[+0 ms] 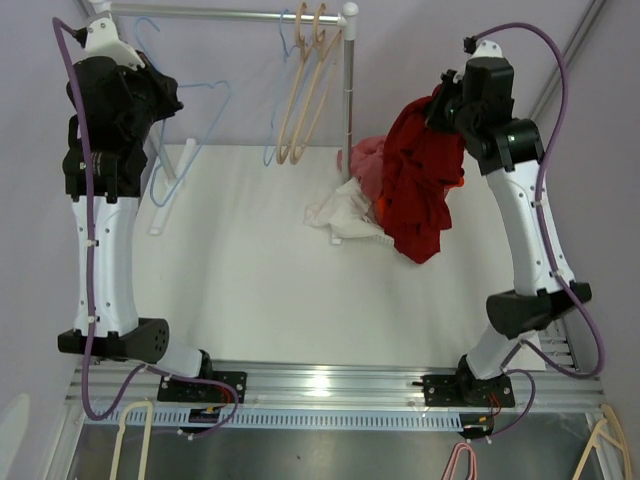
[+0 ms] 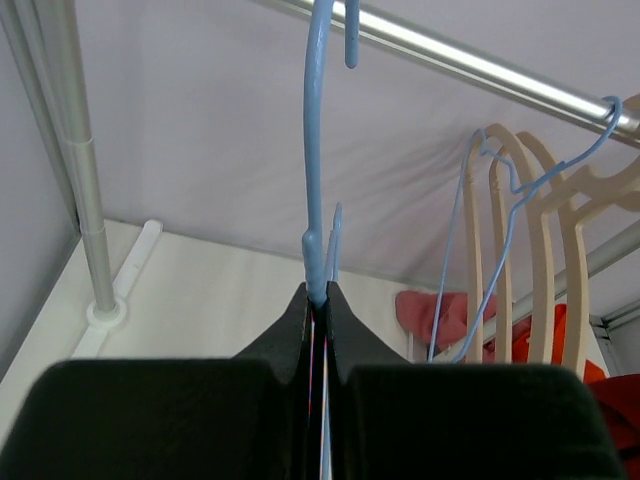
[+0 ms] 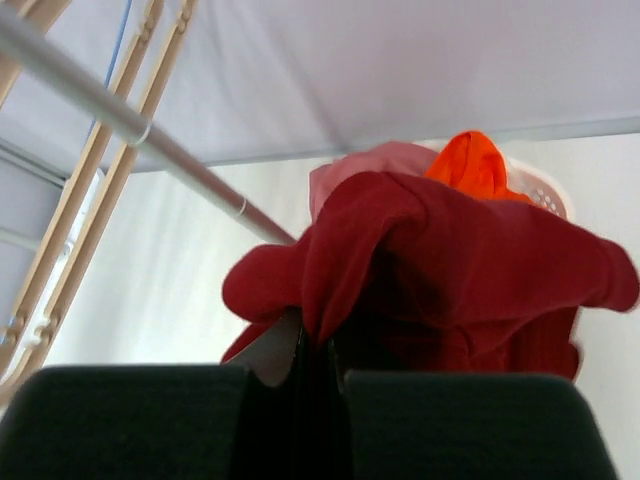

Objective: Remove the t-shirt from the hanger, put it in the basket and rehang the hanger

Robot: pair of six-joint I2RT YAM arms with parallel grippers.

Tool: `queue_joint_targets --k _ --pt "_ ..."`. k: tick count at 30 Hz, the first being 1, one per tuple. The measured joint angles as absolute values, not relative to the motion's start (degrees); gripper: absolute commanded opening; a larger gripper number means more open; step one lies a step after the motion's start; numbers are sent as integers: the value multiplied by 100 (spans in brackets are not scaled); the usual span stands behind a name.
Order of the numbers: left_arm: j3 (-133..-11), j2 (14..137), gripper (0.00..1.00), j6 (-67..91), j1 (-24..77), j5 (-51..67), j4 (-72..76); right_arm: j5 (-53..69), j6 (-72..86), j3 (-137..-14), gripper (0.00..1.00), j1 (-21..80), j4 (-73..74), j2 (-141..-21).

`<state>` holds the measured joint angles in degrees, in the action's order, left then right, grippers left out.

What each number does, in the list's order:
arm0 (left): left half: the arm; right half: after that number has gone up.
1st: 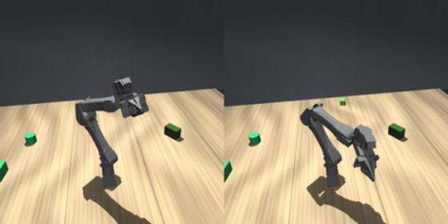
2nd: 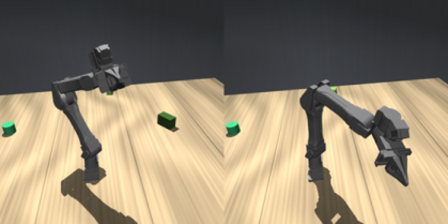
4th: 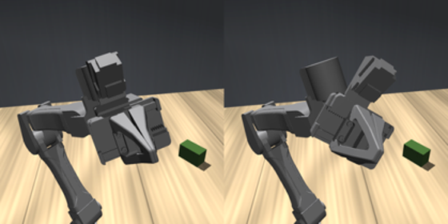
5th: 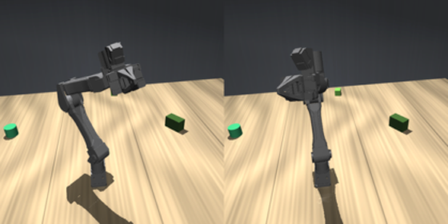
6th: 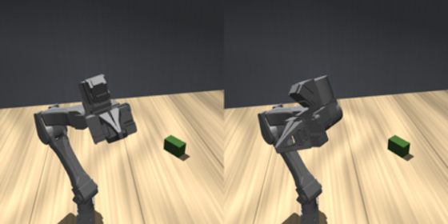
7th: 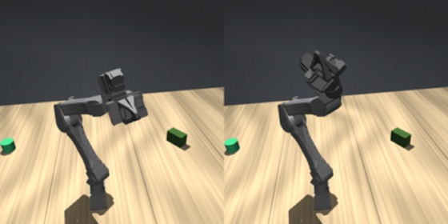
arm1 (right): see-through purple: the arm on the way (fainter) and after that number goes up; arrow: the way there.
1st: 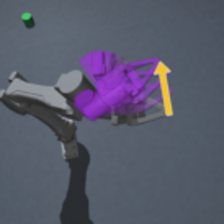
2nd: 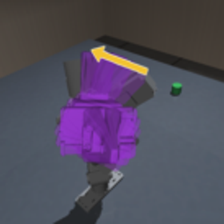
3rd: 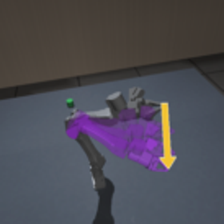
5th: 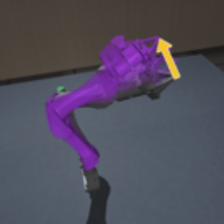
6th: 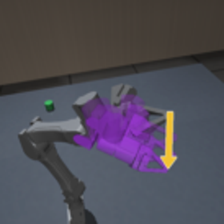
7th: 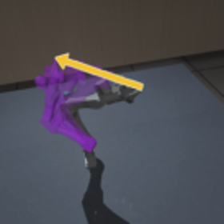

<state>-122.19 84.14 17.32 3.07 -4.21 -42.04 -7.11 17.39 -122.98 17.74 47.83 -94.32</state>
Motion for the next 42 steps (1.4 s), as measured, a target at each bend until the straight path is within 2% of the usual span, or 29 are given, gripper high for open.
queue_joint_targets --k 5,13,21,24,29,32,36,39,42 --pt "-12180 8678 1 1691 307 -231 -3568 -154 1743 -13327 0 1313 4967 -10368" --pt "-12066 9004 1 1594 309 338 -2731 561 1798 -13928 0 958 4694 -10600" --pt "-12167 9336 1 1398 338 661 -2193 980 1817 -12479 0 908 3363 -10180" --pt "-12307 9542 1 1343 344 685 -2152 1044 1944 -10940 0 930 2753 -9998" --pt "-12396 9730 1 1271 375 731 -2152 740 2228 -8759 0 1151 2696 -10300" --pt "-12414 9738 1 1197 429 753 -2147 242 2226 -8674 0 1520 3155 -11135" --pt "-12521 9756 1 1085 567 733 -2108 -196 2169 -9220 1 1900 3618 -11858" --pt "-12663 9819 1 882 760 622 -2049 -386 2141 -9133 15 1992 3566 -11714" --pt "-12715 9872 1 744 917 578 -1984 -471 2134 -8993 21 1981 3568 -11513"
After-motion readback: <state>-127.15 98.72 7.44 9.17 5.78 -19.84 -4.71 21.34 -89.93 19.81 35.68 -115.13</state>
